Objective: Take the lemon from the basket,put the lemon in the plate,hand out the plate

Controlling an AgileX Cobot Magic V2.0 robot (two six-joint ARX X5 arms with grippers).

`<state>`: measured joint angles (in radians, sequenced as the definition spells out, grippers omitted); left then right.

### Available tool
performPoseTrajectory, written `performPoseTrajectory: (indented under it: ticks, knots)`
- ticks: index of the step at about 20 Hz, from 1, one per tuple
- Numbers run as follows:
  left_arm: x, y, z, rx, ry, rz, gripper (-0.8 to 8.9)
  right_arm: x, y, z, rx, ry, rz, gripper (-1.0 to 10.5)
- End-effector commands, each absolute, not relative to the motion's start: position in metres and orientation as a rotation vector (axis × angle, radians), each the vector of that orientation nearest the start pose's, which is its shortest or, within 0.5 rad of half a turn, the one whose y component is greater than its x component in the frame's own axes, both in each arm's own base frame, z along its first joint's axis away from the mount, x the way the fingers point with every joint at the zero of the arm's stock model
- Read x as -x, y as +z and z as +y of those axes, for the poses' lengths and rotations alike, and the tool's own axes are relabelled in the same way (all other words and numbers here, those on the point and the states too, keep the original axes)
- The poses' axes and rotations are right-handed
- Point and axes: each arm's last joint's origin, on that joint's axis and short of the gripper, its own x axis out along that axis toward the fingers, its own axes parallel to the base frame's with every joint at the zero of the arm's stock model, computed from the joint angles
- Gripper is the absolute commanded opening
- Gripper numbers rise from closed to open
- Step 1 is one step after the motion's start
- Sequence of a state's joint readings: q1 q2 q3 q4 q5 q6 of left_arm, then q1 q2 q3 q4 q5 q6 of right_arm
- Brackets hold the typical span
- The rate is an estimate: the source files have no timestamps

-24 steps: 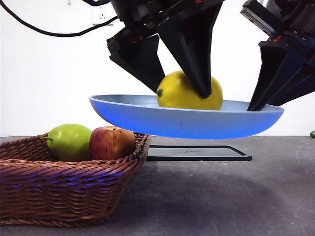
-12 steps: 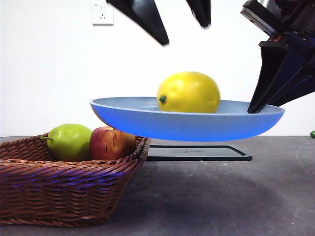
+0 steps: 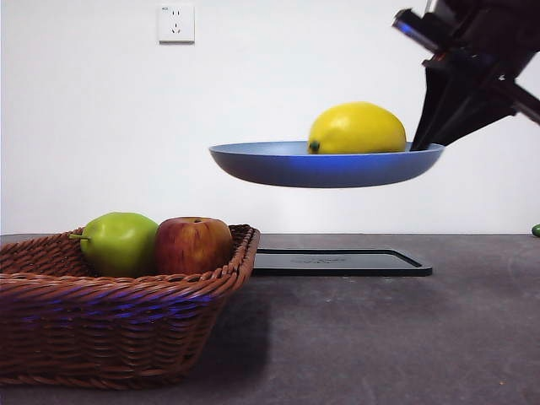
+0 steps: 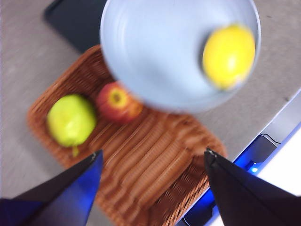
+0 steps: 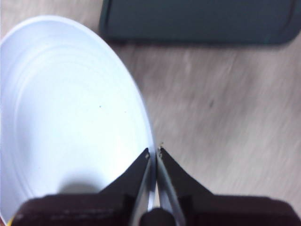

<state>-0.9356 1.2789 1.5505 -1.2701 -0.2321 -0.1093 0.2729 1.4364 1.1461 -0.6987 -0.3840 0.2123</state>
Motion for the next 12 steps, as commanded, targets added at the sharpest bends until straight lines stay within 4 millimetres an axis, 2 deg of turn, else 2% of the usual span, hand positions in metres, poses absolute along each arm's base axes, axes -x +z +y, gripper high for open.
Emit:
performPoseTrajectory:
  ticks: [1, 8, 12]
  knots:
    - [-0.129, 0.409, -0.155, -0.425, -0.559, 0.872, 3.75, -0.305, 0.280, 0.091, -0.238, 0.494, 1.051, 0.0]
    - [-0.109, 0.424, -0.111, -0.371, -0.451, 0.830, 3.75, -0.397, 0.272, 0.088, -0.274, 0.431, 1.060, 0.0]
    - [-0.102, 0.416, -0.099, -0.354, -0.419, 0.834, 3.75, -0.441, 0.246, 0.081, -0.335, 0.377, 1.060, 0.0]
